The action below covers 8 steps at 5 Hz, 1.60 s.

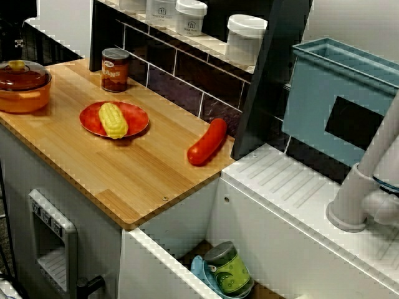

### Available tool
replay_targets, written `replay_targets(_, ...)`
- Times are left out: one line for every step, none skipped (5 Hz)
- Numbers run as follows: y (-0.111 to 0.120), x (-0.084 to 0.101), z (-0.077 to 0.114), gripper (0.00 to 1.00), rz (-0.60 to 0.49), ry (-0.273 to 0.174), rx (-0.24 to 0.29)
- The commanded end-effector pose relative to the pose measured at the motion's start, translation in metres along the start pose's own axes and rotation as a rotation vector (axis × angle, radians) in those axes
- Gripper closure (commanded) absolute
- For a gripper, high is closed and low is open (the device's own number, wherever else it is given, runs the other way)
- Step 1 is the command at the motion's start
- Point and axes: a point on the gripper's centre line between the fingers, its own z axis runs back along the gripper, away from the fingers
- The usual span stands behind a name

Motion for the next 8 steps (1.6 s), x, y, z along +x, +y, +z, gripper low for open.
replay_targets(0.009, 0.001, 0.012, 0.00, 0.002, -0.018, 0.036)
replay_targets(0.010, 0.005, 0.013, 0.00, 0.002, -0.013, 0.029)
replay_targets(0.013, 0.007, 0.015, 0.00, 0.006, -0.013, 0.019)
replay_targets(0.012, 0.009, 0.009, 0.00, 0.011, -0.007, 0.027)
replay_targets(0.011, 0.011, 0.006, 0.00, 0.015, -0.006, 0.033)
replay_targets(0.010, 0.011, 0.006, 0.00, 0.016, -0.008, 0.032)
replay_targets(0.008, 0.011, 0.001, 0.00, 0.015, -0.002, 0.043)
replay_targets(0.008, 0.010, 0.000, 0.00, 0.014, -0.002, 0.045)
